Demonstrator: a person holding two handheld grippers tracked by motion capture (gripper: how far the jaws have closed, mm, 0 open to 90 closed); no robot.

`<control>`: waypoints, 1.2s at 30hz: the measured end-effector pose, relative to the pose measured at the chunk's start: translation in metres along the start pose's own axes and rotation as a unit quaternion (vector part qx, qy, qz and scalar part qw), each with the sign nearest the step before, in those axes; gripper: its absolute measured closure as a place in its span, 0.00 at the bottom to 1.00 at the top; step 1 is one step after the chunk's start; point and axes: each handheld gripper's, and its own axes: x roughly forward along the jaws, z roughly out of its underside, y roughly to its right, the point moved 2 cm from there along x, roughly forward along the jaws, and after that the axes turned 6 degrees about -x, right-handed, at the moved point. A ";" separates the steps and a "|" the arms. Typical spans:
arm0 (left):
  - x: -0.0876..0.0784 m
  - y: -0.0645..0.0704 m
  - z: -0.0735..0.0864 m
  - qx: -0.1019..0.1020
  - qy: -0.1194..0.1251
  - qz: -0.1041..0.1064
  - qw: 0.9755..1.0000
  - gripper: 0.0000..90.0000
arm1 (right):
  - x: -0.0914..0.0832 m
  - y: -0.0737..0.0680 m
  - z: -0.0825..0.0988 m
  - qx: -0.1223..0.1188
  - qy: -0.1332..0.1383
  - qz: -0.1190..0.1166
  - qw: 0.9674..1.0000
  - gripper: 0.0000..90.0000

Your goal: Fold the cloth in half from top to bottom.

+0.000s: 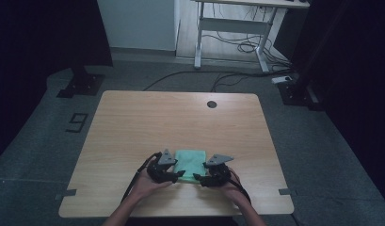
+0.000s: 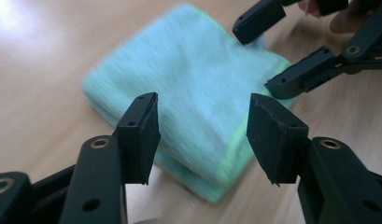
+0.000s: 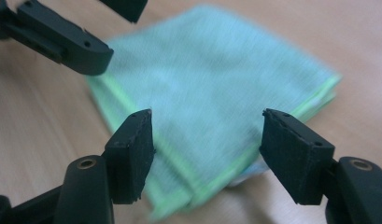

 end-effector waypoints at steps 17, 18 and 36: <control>0.036 -0.027 -0.012 -0.021 -0.018 -0.025 0.999 0.52 | 0.019 0.031 -0.004 0.021 0.000 0.027 0.999 0.39; 0.037 -0.028 -0.013 -0.023 -0.018 -0.026 0.999 0.52 | 0.021 0.035 -0.005 0.023 -0.001 0.029 0.999 0.39; 0.000 -0.030 -0.026 -0.029 0.047 -0.045 0.997 0.47 | 0.003 0.033 -0.011 0.023 0.050 0.046 0.997 0.40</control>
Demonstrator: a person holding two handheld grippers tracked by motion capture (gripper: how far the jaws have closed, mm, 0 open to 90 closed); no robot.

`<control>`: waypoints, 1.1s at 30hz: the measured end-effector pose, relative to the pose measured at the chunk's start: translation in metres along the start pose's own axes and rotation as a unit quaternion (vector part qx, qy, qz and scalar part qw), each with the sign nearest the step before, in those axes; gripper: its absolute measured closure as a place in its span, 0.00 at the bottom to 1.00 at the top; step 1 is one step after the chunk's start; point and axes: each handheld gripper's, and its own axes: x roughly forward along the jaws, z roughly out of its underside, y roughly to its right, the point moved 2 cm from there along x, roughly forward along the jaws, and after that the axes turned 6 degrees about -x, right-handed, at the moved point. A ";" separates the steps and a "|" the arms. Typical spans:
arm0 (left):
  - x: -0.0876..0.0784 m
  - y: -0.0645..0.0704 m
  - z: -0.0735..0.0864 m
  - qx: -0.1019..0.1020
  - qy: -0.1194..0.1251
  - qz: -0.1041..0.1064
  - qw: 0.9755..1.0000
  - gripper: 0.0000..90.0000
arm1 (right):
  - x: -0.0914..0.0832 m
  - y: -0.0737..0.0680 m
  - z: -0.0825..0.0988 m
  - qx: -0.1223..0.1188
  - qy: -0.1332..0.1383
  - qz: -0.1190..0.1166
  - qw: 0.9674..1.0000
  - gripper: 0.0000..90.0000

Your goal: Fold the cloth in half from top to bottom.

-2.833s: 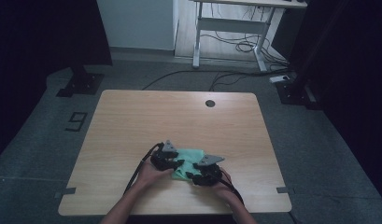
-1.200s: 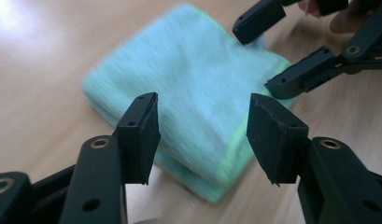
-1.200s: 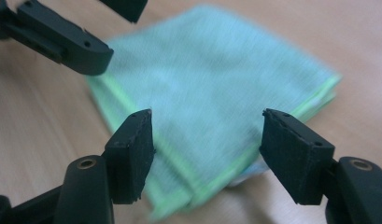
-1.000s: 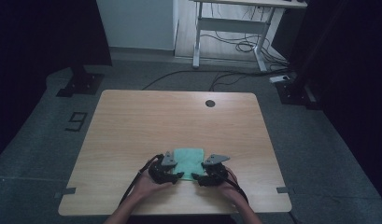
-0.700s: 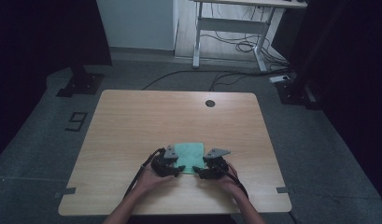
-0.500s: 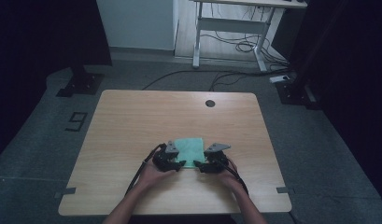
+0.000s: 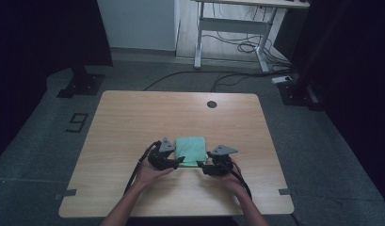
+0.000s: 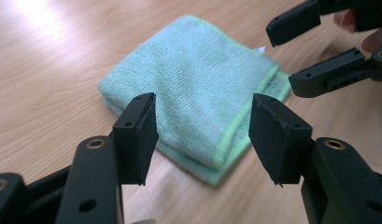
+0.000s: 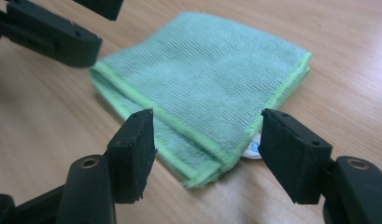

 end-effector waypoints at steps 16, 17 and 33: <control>-0.051 0.009 0.051 -0.026 0.012 -0.016 0.999 0.46 | -0.047 -0.020 0.030 0.016 0.043 0.000 0.999 0.39; -0.054 0.009 0.056 -0.028 0.012 -0.019 0.999 0.46 | -0.049 -0.021 0.033 0.016 0.041 0.003 0.999 0.39; -0.067 0.007 0.085 -0.043 0.009 -0.028 0.999 0.45 | -0.067 -0.035 0.051 0.006 0.037 0.015 0.999 0.37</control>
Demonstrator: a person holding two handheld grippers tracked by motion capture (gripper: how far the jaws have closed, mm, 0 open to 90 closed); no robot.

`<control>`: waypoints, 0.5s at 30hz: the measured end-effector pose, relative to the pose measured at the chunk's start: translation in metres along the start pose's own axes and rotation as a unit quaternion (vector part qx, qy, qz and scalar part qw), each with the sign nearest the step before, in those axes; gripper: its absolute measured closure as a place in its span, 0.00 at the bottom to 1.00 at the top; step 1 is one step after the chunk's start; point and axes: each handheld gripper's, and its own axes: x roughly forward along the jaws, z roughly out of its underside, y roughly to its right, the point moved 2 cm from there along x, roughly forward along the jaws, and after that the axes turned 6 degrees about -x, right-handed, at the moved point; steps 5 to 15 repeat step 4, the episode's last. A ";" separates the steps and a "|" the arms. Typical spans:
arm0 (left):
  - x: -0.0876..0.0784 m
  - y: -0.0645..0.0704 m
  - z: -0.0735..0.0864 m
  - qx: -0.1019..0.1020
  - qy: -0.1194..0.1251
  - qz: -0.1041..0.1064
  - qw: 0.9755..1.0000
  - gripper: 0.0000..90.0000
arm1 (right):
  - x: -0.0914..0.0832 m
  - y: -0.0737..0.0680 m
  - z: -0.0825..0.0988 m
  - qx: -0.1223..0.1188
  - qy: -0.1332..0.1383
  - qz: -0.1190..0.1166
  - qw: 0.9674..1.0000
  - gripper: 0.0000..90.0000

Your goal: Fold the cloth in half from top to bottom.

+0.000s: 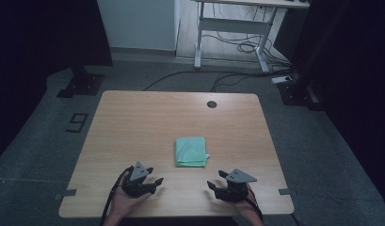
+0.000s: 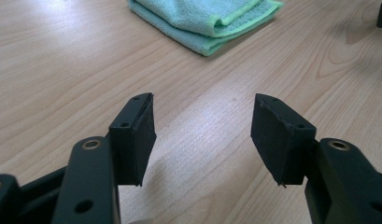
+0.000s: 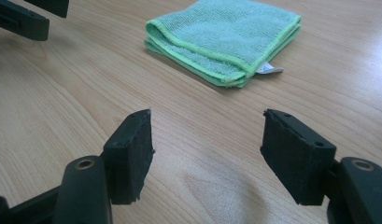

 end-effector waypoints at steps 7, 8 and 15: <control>-0.001 0.000 0.002 0.003 -0.002 -0.004 1.000 0.44 | -0.002 0.000 0.000 0.000 0.000 0.001 1.000 0.36; -0.001 0.000 0.002 0.003 -0.002 -0.004 1.000 0.44 | -0.002 0.000 0.000 0.000 0.000 0.001 1.000 0.36; -0.001 0.000 0.002 0.003 -0.002 -0.004 1.000 0.44 | -0.002 0.000 0.000 0.000 0.000 0.001 1.000 0.36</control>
